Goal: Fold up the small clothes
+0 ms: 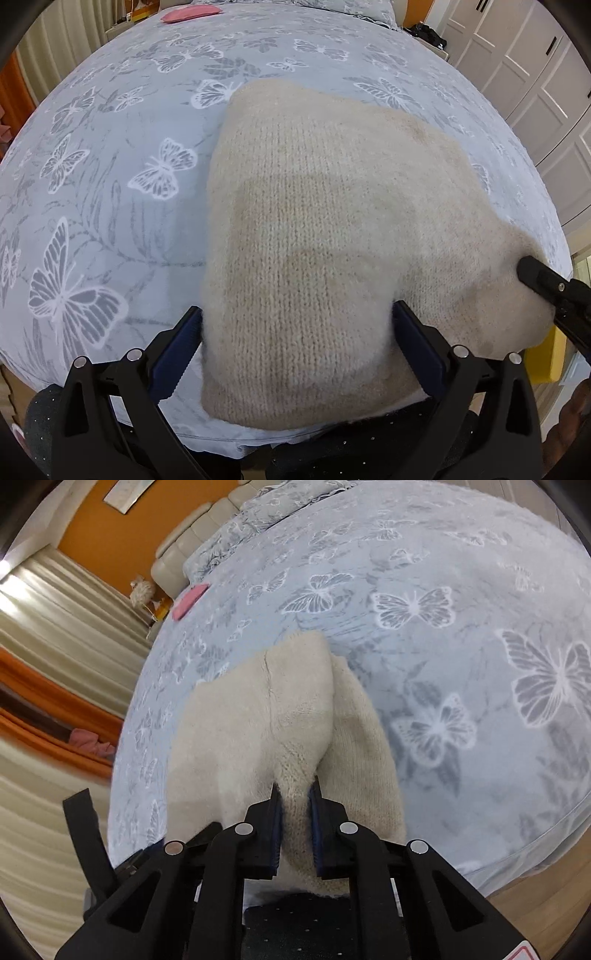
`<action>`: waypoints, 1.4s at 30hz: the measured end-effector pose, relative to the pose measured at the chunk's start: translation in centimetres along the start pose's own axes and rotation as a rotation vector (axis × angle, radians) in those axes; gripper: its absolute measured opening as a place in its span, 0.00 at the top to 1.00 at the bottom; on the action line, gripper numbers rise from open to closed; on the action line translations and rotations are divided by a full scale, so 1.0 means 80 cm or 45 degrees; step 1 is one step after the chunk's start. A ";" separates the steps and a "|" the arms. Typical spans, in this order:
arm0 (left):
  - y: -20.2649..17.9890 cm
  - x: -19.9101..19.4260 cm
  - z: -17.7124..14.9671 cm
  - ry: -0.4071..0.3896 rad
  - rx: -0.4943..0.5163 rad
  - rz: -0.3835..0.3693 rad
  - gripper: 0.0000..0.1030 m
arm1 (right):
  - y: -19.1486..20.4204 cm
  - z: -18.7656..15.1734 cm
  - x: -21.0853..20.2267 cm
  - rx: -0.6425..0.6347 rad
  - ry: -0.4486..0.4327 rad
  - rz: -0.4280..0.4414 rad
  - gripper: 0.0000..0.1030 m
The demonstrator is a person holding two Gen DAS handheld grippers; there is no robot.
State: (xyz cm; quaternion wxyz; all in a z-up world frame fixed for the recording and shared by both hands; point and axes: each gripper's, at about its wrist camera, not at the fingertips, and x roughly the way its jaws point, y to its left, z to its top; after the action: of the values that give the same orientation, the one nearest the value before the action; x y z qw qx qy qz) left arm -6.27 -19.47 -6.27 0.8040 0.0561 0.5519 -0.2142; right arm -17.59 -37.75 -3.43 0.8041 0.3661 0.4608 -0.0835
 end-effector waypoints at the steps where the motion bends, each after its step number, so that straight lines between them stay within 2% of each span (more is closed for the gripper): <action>1: -0.002 0.001 0.000 0.000 0.005 0.005 0.05 | -0.008 -0.004 0.013 0.008 0.023 -0.042 0.89; 2: -0.003 0.004 0.000 0.003 0.009 0.007 0.04 | -0.024 -0.011 0.033 0.036 0.058 -0.063 0.89; 3: -0.003 0.007 0.000 0.009 0.008 0.002 0.04 | -0.040 -0.018 0.046 0.087 0.052 -0.029 0.89; 6: -0.002 0.010 -0.002 0.032 -0.017 -0.025 0.04 | -0.052 -0.017 0.034 0.182 0.044 0.065 0.88; 8: 0.003 0.000 0.000 0.025 -0.043 -0.058 0.04 | -0.043 -0.012 0.022 0.150 0.053 0.076 0.83; 9: 0.012 -0.011 0.001 0.024 -0.090 -0.110 0.05 | -0.038 -0.007 0.013 0.121 0.047 0.063 0.80; 10: 0.018 -0.018 0.001 0.018 -0.124 -0.154 0.05 | -0.033 -0.003 0.002 0.091 0.026 0.042 0.70; 11: 0.027 -0.027 0.002 0.002 -0.166 -0.219 0.05 | -0.026 0.002 -0.012 0.045 -0.025 -0.002 0.55; 12: 0.041 -0.037 0.003 -0.018 -0.225 -0.292 0.05 | -0.023 0.005 -0.024 0.017 -0.078 -0.044 0.44; 13: 0.053 -0.042 0.006 -0.030 -0.274 -0.327 0.05 | -0.022 0.009 -0.034 0.001 -0.125 -0.071 0.26; 14: 0.065 -0.044 0.010 -0.040 -0.324 -0.354 0.05 | -0.023 0.016 -0.041 -0.014 -0.166 -0.070 0.17; 16: 0.078 -0.037 0.018 -0.035 -0.390 -0.383 0.05 | -0.025 0.027 -0.031 -0.018 -0.139 -0.060 0.17; 20: 0.102 0.019 0.032 0.087 -0.532 -0.430 0.05 | -0.042 0.036 0.036 0.074 0.091 0.017 0.17; 22: 0.106 0.052 0.030 0.159 -0.611 -0.512 0.04 | -0.049 0.027 0.071 0.138 0.181 0.082 0.17; 24: 0.107 0.070 0.025 0.176 -0.673 -0.572 0.04 | -0.057 0.018 0.080 0.225 0.150 0.157 0.14; 25: 0.105 0.070 0.025 0.158 -0.675 -0.582 0.04 | -0.057 0.017 0.081 0.244 0.147 0.173 0.20; 26: 0.102 0.071 0.027 0.160 -0.662 -0.595 0.04 | -0.056 0.018 0.083 0.255 0.162 0.205 0.39; 27: 0.097 0.072 0.030 0.181 -0.645 -0.607 0.04 | -0.055 0.018 0.083 0.286 0.177 0.244 0.45; 29: 0.089 0.071 0.035 0.209 -0.629 -0.635 0.18 | -0.049 0.022 0.072 0.272 0.160 0.213 0.62; 30: 0.086 0.066 0.039 0.209 -0.612 -0.613 0.24 | -0.040 0.025 0.060 0.232 0.134 0.195 0.64; 31: 0.085 0.060 0.042 0.206 -0.596 -0.610 0.36 | -0.030 0.027 0.051 0.203 0.111 0.189 0.67; 32: 0.085 0.052 0.046 0.198 -0.589 -0.620 0.44 | -0.015 0.029 0.035 0.158 0.076 0.185 0.68; 34: 0.087 0.024 0.055 0.141 -0.568 -0.653 0.48 | 0.010 0.036 0.008 0.100 0.014 0.190 0.69; 38: 0.094 -0.042 0.078 0.013 -0.511 -0.708 0.49 | 0.082 0.054 -0.061 -0.050 -0.145 0.234 0.69; 42: 0.109 -0.134 0.106 -0.170 -0.408 -0.759 0.49 | 0.155 0.075 -0.121 -0.185 -0.283 0.321 0.69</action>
State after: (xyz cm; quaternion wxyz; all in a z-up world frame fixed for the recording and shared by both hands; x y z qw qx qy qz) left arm 1.39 -11.32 5.47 0.7391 -0.2488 0.5167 -0.3533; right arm -13.07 -34.83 12.53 0.8785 0.3503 0.3246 0.0116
